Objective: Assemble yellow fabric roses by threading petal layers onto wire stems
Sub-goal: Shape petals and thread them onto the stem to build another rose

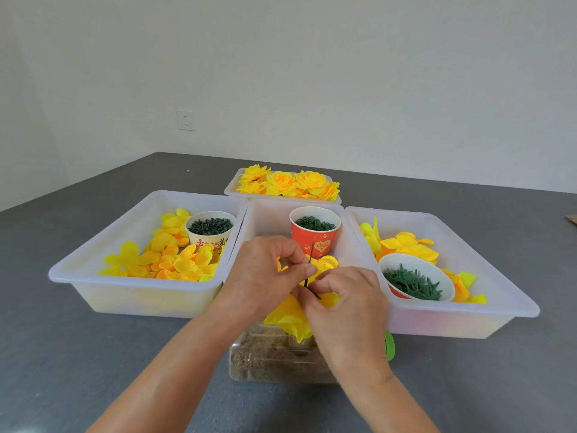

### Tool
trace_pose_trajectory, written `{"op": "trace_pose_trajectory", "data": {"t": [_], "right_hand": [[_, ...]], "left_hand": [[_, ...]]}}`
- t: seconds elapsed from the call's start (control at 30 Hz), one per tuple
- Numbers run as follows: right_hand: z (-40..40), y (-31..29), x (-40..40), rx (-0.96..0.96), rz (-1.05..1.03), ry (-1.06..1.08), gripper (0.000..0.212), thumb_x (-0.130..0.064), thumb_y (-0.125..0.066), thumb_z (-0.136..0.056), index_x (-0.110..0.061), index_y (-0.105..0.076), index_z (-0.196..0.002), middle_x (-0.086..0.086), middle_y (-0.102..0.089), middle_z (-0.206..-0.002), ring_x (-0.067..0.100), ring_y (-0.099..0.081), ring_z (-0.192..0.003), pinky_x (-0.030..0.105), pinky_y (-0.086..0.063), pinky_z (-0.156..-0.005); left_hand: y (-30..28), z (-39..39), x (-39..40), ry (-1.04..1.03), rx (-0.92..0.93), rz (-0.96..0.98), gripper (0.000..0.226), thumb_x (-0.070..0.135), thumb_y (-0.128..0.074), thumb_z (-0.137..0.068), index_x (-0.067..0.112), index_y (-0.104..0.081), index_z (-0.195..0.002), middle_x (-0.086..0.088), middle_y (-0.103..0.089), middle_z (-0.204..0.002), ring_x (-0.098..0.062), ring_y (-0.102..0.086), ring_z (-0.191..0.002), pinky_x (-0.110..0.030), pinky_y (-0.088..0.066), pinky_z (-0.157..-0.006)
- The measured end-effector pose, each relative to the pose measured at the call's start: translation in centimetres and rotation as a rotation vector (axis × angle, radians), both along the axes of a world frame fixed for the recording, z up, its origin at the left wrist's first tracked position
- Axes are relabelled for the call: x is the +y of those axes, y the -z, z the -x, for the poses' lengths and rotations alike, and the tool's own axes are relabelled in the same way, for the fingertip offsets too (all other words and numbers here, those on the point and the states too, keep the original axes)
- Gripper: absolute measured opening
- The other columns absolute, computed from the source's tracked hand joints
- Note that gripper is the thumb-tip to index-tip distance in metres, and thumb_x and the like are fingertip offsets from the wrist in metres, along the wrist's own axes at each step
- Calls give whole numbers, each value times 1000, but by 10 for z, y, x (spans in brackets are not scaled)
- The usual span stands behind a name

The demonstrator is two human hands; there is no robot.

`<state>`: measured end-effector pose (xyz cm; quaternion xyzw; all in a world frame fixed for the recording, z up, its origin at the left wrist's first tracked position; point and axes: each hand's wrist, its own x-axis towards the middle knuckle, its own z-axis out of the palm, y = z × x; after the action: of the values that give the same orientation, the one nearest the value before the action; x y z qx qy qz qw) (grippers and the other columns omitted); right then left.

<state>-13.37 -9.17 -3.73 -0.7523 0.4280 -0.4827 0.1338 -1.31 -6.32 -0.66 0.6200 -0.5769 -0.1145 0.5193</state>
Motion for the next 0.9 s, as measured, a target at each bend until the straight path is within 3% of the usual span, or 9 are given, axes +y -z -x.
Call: {"op": "trace_pose_trajectory", "data": {"t": [0.1, 0.2, 0.4, 0.5, 0.67, 0.9], "right_hand": [[-9, 2, 8, 27, 136, 143, 24, -40, -71, -58, -20, -59, -49, -5, -59, -63, 27, -54, -79, 40, -43, -70], [-15, 7, 9, -14, 113, 198, 29, -31, -81, -57, -18, -56, -49, -3, -60, -65, 30, -54, -81, 41, -40, -69], [-21, 13, 13, -171, 108, 182, 26, -10, -87, -55, -13, -62, -52, 0, -63, -67, 34, -56, -81, 48, -48, -68], [-20, 17, 12, -213, 151, 140, 23, -6, -85, -57, -11, -62, -54, -1, -64, -66, 32, -57, -79, 49, -48, -66], [-22, 24, 10, -290, 170, 92, 13, -16, -71, -65, -11, -63, -56, -6, -63, -68, 24, -55, -81, 47, -49, -67], [-27, 35, 4, -347, 218, 45, 21, -26, -62, -75, -10, -63, -62, -9, -64, -74, 18, -54, -84, 43, -49, -71]], "left_hand": [[0, -1, -1, 17, 4, -5, 19, 9, -76, -74, 17, -65, -60, 1, -65, -66, -17, -59, -72, -25, -46, -69], [0, 0, 0, 16, 13, -5, 18, 9, -76, -74, 16, -65, -61, 2, -64, -66, -17, -59, -72, -25, -46, -70], [-1, 0, 1, 19, 4, -3, 25, 10, -76, -74, 23, -61, -58, 10, -60, -63, -7, -54, -66, -17, -42, -66], [-1, 1, 2, 31, 12, 1, 25, 9, -76, -75, 22, -62, -59, 10, -60, -62, -8, -54, -66, -20, -43, -67], [0, -1, 1, 35, 14, 5, 26, 8, -76, -75, 23, -61, -58, 11, -59, -60, -6, -54, -65, -24, -44, -67], [2, -2, -1, 35, 14, 20, 29, 8, -76, -75, 26, -61, -57, 12, -59, -59, -2, -53, -63, -20, -44, -65]]}}
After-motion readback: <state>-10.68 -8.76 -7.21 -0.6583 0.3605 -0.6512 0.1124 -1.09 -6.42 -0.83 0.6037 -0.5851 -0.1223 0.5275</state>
